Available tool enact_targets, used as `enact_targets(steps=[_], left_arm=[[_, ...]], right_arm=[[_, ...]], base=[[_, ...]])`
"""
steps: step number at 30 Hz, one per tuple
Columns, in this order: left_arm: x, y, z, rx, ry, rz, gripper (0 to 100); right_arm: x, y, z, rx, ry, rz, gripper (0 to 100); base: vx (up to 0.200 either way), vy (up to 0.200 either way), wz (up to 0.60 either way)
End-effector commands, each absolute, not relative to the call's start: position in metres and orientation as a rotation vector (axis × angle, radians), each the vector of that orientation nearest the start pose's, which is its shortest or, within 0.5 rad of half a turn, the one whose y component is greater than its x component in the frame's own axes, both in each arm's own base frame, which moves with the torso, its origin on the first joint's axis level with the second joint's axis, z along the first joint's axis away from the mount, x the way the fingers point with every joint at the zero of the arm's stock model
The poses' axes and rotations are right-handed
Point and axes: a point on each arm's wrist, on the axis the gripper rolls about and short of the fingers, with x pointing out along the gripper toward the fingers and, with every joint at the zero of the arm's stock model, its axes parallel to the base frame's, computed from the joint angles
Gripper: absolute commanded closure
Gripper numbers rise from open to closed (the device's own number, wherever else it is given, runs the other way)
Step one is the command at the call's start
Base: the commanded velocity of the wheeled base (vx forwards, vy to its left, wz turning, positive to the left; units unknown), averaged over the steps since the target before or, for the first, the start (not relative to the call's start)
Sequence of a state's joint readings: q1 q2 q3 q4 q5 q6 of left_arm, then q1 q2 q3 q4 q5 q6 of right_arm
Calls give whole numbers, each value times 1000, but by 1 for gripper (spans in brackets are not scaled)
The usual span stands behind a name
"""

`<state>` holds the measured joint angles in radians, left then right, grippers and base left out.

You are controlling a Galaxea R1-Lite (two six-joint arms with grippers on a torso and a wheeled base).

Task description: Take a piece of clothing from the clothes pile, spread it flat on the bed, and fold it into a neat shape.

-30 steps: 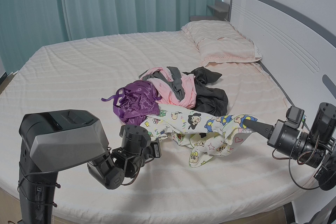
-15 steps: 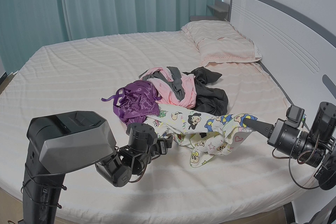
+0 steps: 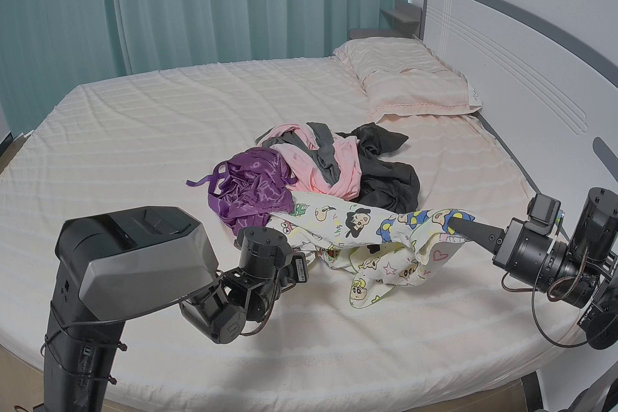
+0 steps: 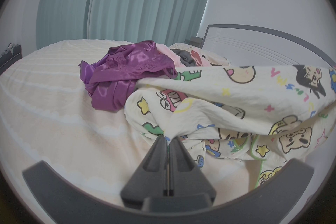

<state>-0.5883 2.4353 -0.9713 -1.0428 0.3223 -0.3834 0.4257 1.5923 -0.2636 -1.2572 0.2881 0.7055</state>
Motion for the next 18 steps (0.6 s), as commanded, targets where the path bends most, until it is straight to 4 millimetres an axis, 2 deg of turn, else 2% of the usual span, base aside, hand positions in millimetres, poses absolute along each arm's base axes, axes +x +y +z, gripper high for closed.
enact_targets(steps=[1,10,13,18], left_arm=[[347,-223,4,-205,393,-186,100],[338,-213,33,-165,350,-199,100],[336,-205,46,-173,331,-187,100],[336,-182,80,-199,289,-144,100]], right_arm=[[201,98,141,670,322,657,100],[201,97,142,672,314,656,100],[201,97,143,673,310,654,100],[204,93,144,675,298,637,100]], base=[[0,0,0],[0,0,0],[0,0,0],[0,0,0]])
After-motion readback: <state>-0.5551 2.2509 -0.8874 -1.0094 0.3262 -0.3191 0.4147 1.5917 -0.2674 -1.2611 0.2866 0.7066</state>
